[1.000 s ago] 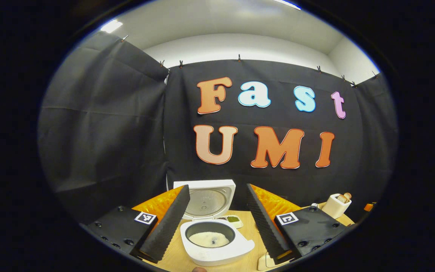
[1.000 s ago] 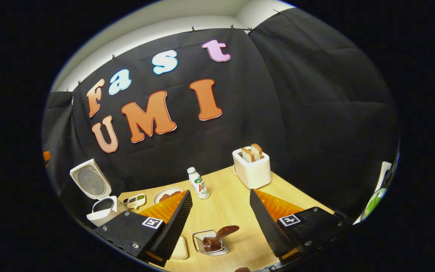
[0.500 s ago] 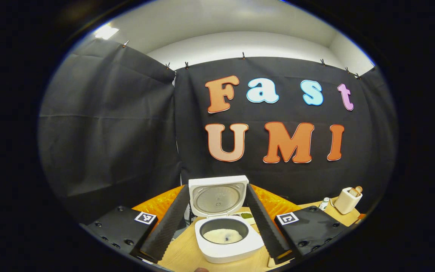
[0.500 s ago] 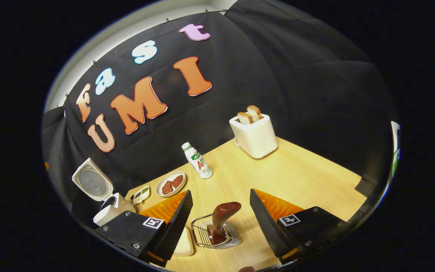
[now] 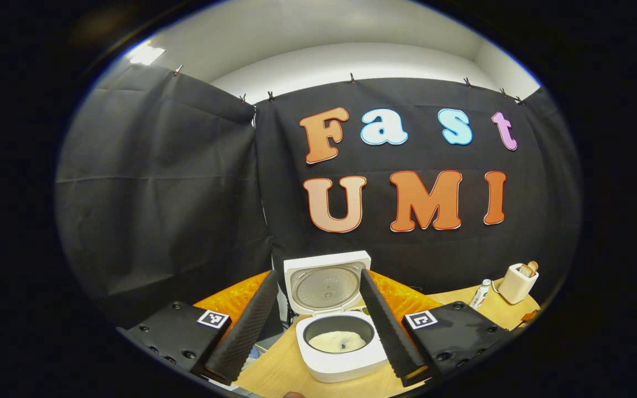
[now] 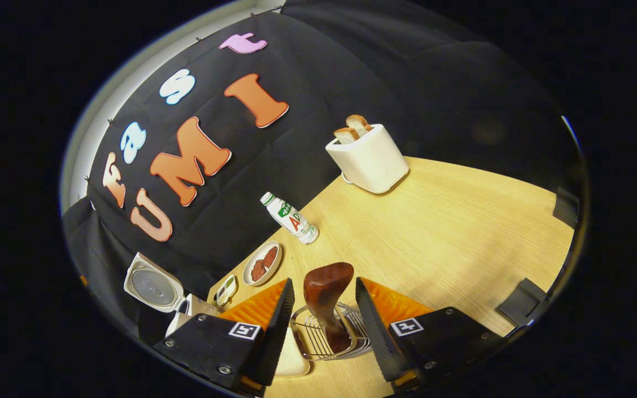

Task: Close the left gripper, press the button to open the rice cooker; take a wooden spoon from the chopstick holder with the right hand, scoop a spoonful of rice and pour it into the rice cooker, then put the wooden spoon back into the chopstick holder.

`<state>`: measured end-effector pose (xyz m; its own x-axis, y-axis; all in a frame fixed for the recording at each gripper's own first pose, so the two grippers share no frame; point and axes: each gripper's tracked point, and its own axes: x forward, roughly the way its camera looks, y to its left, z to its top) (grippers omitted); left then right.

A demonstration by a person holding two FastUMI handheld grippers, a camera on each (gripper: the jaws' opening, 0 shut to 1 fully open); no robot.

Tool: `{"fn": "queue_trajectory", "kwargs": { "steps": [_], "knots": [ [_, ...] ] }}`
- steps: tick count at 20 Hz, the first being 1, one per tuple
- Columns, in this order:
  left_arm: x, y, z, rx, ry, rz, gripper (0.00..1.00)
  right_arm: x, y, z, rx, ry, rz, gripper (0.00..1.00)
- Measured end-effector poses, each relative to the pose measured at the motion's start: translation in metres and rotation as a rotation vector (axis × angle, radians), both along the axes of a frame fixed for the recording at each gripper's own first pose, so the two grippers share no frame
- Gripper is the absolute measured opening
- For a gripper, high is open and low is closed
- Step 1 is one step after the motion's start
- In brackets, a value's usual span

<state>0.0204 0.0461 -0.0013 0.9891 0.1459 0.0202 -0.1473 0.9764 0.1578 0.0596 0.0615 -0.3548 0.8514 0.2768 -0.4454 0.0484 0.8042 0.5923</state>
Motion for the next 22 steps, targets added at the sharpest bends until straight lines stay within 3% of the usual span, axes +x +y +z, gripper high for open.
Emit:
{"fn": "queue_trajectory", "kwargs": {
  "steps": [3, 5, 7, 10, 17, 22],
  "knots": [
    [0.001, 0.003, -0.005, 0.006, 0.007, 0.008, 1.0, -0.002, 0.005, -0.004, 0.021, 0.024, 0.015, 0.54],
    [0.001, 0.002, -0.012, -0.007, 0.019, 0.002, 1.0, 0.003, 0.004, -0.004, 0.016, 0.023, 0.008, 0.24],
    [0.002, 0.005, -0.015, -0.02, 0.023, 0.003, 0.99, 0.001, 0.002, -0.007, -0.035, 0.026, -0.004, 0.21],
    [0.002, 0.01, -0.014, -0.036, 0.014, 0.004, 1.0, 0.003, 0.007, -0.004, -0.095, 0.04, 0.0, 0.05],
    [0.001, 0.023, -0.02, -0.056, 0.022, 0.0, 1.0, 0.0, 0.013, 0.04, -0.222, -0.016, 0.033, 0.01],
    [0.003, 0.033, -0.022, -0.079, 0.023, -0.022, 1.0, -0.007, 0.02, 0.09, -0.369, -0.121, 0.069, 0.01]
  ]
}}
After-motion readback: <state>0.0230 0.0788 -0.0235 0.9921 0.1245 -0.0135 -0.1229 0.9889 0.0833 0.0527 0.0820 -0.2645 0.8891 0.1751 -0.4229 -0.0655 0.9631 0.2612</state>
